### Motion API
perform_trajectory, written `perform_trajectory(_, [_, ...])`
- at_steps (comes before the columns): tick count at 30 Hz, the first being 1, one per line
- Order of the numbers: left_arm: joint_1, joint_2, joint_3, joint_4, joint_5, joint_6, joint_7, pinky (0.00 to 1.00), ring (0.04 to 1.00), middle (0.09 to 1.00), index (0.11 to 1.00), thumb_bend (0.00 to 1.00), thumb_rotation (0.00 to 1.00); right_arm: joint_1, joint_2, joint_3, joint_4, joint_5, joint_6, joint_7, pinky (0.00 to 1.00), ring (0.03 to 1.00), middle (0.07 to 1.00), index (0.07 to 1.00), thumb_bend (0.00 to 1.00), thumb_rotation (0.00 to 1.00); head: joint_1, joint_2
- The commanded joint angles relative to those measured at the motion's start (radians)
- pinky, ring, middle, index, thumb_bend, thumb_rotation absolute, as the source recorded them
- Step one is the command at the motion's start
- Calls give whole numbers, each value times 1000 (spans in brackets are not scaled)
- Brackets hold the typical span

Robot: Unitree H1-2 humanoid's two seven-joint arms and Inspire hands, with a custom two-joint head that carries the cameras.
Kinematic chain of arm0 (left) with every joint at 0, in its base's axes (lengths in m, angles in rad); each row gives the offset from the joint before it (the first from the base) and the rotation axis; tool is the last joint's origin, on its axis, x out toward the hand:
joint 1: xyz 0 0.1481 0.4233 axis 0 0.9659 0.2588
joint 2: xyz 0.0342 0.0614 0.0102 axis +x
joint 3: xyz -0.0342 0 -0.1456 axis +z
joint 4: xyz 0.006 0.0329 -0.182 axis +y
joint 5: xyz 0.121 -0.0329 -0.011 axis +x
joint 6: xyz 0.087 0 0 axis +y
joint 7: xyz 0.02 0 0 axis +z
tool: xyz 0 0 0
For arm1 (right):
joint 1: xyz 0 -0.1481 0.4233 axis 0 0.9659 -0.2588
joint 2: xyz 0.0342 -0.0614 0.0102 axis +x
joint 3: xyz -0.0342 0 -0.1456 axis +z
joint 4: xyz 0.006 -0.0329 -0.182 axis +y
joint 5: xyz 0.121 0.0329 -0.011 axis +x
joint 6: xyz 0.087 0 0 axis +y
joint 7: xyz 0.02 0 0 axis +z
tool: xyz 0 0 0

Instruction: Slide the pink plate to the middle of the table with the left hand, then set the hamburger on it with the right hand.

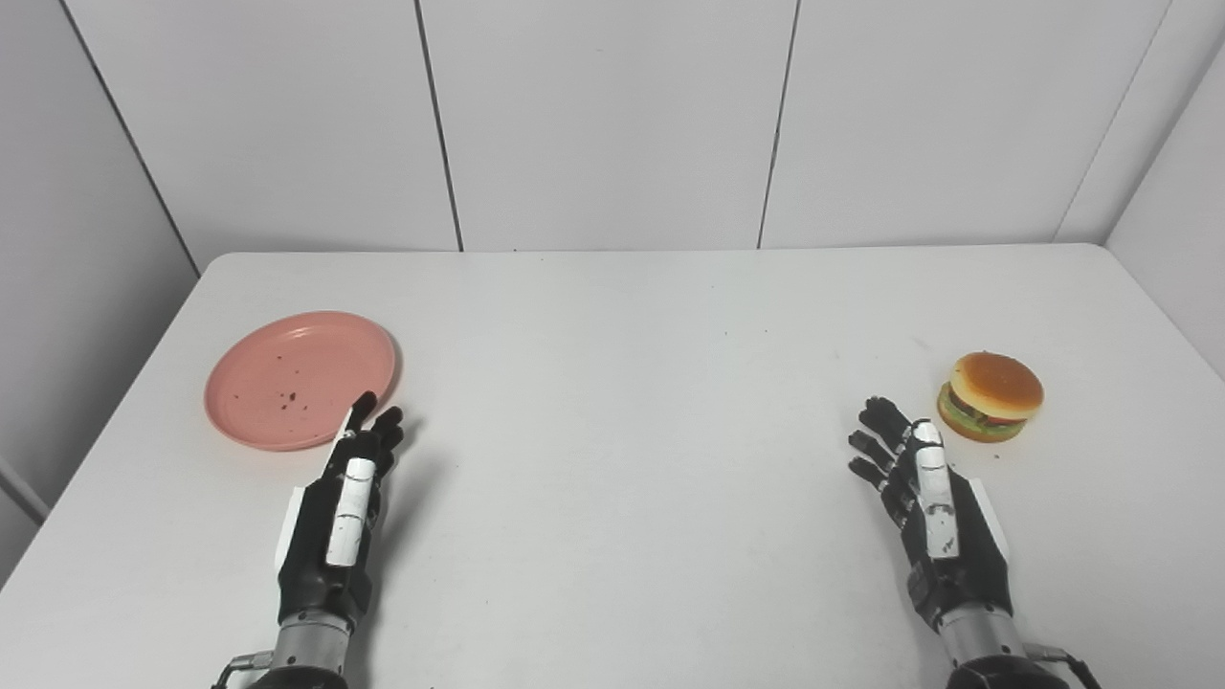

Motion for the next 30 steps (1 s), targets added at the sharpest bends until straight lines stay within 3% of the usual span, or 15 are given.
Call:
perform_trajectory(1, [-9, 7, 0, -30, 1, -9, -7, 994, 935, 913, 934, 824, 862, -22, 3, -1, -42, -1, -8, 5, 853, 858, 882, 843, 822, 1000, 0, 1])
perform_trajectory(9, [-10, 9, -1, -27, 2, -11, -9, 993, 934, 914, 934, 822, 860, -23, 4, -3, -43, 9, -4, 8, 862, 867, 889, 848, 808, 1000, -2, 1])
perform_trajectory(17, [-12, 4, -2, -22, -11, -41, -25, 1000, 998, 996, 970, 805, 864, -20, 4, -3, -49, 9, 1, 6, 864, 868, 891, 850, 817, 1000, -2, 2])
perform_trajectory(30, [-13, -3, -5, -22, -31, -38, -28, 1000, 1000, 1000, 1000, 805, 850, -22, -1, -3, -40, 5, -4, 8, 860, 863, 883, 843, 820, 1000, -2, -1])
